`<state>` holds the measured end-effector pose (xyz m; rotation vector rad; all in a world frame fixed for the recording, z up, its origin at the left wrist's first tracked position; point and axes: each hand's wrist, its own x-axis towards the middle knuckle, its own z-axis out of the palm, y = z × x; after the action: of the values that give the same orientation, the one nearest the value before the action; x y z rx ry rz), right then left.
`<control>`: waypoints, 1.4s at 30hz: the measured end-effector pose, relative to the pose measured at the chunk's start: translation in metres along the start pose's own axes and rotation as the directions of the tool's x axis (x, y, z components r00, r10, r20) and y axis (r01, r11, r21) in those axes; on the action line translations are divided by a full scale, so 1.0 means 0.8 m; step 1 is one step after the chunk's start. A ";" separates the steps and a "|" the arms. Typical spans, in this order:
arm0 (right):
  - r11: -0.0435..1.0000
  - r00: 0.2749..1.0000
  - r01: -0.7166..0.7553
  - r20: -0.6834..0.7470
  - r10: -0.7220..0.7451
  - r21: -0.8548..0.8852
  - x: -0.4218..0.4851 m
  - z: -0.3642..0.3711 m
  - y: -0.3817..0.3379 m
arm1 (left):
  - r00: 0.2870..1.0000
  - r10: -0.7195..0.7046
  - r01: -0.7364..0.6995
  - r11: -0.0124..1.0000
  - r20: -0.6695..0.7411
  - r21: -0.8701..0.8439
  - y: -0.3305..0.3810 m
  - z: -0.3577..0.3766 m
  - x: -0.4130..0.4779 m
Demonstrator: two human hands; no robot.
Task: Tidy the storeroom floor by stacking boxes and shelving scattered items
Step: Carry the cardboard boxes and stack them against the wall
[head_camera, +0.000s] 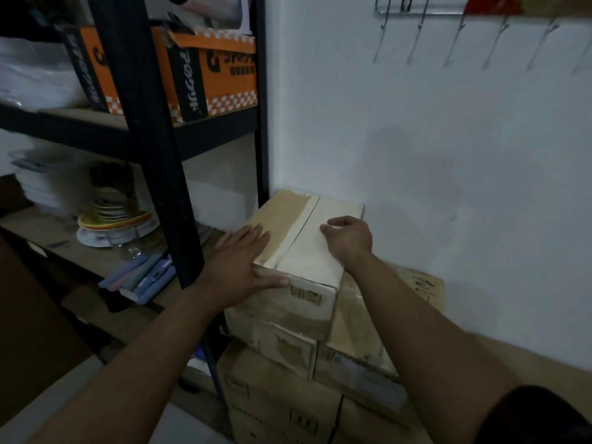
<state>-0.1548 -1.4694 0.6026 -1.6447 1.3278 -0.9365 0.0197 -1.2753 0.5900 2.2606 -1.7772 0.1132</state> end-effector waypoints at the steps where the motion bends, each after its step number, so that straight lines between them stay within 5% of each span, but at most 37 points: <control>1: 1.000 1.000 0.004 -0.007 -0.004 -0.010 0.000 0.003 0.000 | 1.000 0.004 -0.005 1.000 -0.011 -0.022 -0.002 -0.001 0.002; 14: 0.980 0.965 0.024 0.262 0.029 -0.196 -0.070 -0.011 -0.013 | 0.997 -0.053 0.057 0.996 0.048 -0.071 -0.008 -0.007 -0.008; 27: 0.986 0.992 0.106 -0.052 -0.114 -0.127 -0.135 0.007 -0.002 | 0.998 -0.063 0.065 0.993 0.024 -0.097 -0.005 -0.004 -0.007; 32: 0.931 0.870 0.335 -0.331 -0.364 -0.144 -0.176 0.003 0.001 | 0.980 -0.197 0.198 0.978 0.029 -0.071 0.016 -0.003 -0.024; 35: 0.907 0.868 0.407 -0.260 -0.422 -0.111 -0.211 -0.003 0.034 | 0.960 -0.245 0.244 0.969 -0.136 -0.022 0.035 0.013 -0.054; 38: 0.901 0.892 0.419 -0.133 -0.431 -0.108 -0.254 -0.014 0.076 | 0.928 -0.108 0.122 0.992 -0.357 0.016 0.041 0.046 -0.112; 42: 0.893 0.913 0.407 0.050 -0.406 -0.193 -0.303 -0.021 0.115 | 0.938 -0.082 0.052 0.994 -0.336 -0.100 0.030 0.110 -0.195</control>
<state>-0.2476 -1.2447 0.5107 -2.1361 1.1172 -1.0593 -0.0510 -1.1558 0.4745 2.0852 -1.4940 0.3787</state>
